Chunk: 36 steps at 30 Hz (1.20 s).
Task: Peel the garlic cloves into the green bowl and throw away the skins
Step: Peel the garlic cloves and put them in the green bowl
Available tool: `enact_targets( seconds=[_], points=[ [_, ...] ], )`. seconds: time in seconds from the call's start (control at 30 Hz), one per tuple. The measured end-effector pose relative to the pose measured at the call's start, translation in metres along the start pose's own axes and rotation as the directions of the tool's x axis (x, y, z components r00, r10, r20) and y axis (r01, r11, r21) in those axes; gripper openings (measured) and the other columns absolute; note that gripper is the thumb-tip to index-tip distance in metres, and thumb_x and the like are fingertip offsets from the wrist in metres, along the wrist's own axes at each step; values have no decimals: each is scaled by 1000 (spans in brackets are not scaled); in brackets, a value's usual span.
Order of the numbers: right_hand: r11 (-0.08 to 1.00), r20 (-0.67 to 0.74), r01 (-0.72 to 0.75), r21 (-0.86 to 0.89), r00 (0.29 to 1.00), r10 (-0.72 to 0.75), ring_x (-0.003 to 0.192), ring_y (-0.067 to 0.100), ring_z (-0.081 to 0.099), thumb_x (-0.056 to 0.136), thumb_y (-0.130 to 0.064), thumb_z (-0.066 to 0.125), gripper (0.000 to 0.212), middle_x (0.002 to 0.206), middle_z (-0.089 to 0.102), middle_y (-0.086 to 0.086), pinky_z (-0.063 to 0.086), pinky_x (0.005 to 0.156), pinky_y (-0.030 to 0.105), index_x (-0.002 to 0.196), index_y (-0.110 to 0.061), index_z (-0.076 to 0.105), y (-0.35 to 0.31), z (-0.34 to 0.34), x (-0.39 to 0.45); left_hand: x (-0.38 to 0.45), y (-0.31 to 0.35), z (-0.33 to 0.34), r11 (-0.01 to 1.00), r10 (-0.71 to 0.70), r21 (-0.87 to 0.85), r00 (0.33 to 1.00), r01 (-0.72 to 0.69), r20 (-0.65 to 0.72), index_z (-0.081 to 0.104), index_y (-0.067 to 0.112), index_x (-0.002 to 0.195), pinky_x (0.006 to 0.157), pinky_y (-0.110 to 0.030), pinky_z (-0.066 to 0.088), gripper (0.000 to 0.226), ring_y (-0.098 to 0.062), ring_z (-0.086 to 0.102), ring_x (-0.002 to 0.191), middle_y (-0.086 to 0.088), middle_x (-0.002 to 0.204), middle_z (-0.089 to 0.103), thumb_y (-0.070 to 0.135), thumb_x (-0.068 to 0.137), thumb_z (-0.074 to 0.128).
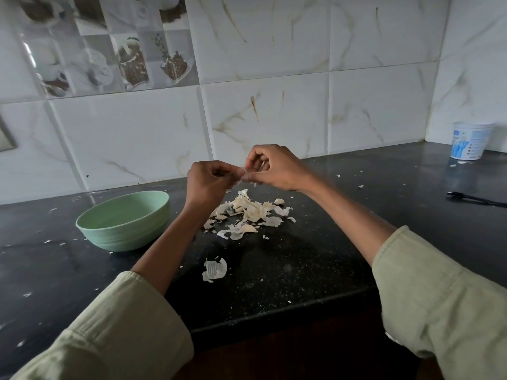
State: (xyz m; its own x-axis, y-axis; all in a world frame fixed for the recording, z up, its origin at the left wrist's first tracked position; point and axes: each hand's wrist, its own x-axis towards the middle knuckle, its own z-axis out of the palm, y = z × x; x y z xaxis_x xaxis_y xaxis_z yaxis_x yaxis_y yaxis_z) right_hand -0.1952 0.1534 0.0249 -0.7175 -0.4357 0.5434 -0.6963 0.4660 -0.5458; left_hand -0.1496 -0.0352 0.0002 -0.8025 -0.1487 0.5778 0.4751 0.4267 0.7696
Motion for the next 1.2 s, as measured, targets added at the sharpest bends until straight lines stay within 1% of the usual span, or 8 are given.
enact_targets(
  seconds=[0.17, 0.43, 0.57, 0.7, 0.83, 0.9, 1.03, 1.2],
  points=[
    [997, -18, 68, 31, 998, -67, 68, 10, 75, 85, -12, 84, 14, 79, 77, 3, 60, 67, 24, 93, -4, 75, -1, 3, -1, 3, -3, 0, 988, -109, -100, 992, 115, 68, 81, 7, 91, 73, -29, 60, 14, -15, 66, 70, -15, 82, 77, 21, 89, 83],
    [946, -53, 53, 319, 998, -38, 70, 18, 74, 92, -4, 76, 13, 83, 77, 16, 57, 65, 23, 101, 6, 72, -2, 2, 0, 3, -3, -3, 915, -140, -360, 979, 184, 146, 76, 2, 93, 76, -24, 58, 16, -13, 65, 71, -5, 79, 73, 18, 94, 74],
    [986, -82, 158, 50, 985, -154, 67, 10, 71, 99, -10, 69, 9, 79, 74, 3, 57, 66, 24, 99, -2, 71, -5, 11, 0, 1, -1, 1, 904, -153, -385, 981, 187, 117, 75, 3, 91, 77, -24, 58, 16, -13, 63, 71, -3, 77, 71, 18, 97, 71],
    [953, -92, 203, -225, 969, -228, 60, 1, 49, 105, -14, 53, 10, 68, 53, -15, 38, 60, 24, 97, -11, 58, -11, 21, -3, 1, 1, 3, 876, -193, -428, 974, 224, 115, 75, 4, 91, 78, -23, 58, 17, -12, 63, 72, -3, 78, 71, 19, 99, 70],
    [996, -26, 56, 75, 998, -54, 61, 5, 42, 108, -13, 43, 20, 69, 48, -7, 39, 61, 21, 92, -8, 54, -14, 15, -5, -1, 5, 4, 849, -170, -482, 976, 216, 138, 75, 5, 94, 79, -21, 57, 13, -10, 64, 75, -2, 79, 72, 15, 99, 68],
    [982, 24, 13, 188, 1000, -18, 66, 10, 44, 110, -13, 41, 23, 70, 46, -6, 46, 60, 28, 91, -8, 54, -15, 11, -5, -1, 7, 5, 859, -139, -476, 981, 186, 133, 75, 4, 95, 80, -22, 57, 12, -12, 64, 76, -3, 80, 71, 12, 99, 67],
    [981, 56, -12, 195, 998, 1, 69, 14, 45, 110, -14, 40, 24, 72, 46, -2, 49, 60, 31, 92, -10, 55, -16, 8, -5, 1, 7, 4, 891, -125, -420, 983, 171, 134, 74, 6, 96, 83, -25, 57, 11, -13, 64, 79, -4, 83, 71, 11, 101, 66],
    [968, 36, -104, 228, 995, 98, 57, 1, 46, 110, -14, 39, 26, 72, 49, -7, 43, 56, 27, 91, -12, 56, -15, 8, -4, 5, 5, 0, 991, -47, -116, 994, 59, 102, 74, 14, 97, 80, -29, 55, 11, -10, 67, 80, -4, 88, 75, 13, 103, 64]
  ],
)
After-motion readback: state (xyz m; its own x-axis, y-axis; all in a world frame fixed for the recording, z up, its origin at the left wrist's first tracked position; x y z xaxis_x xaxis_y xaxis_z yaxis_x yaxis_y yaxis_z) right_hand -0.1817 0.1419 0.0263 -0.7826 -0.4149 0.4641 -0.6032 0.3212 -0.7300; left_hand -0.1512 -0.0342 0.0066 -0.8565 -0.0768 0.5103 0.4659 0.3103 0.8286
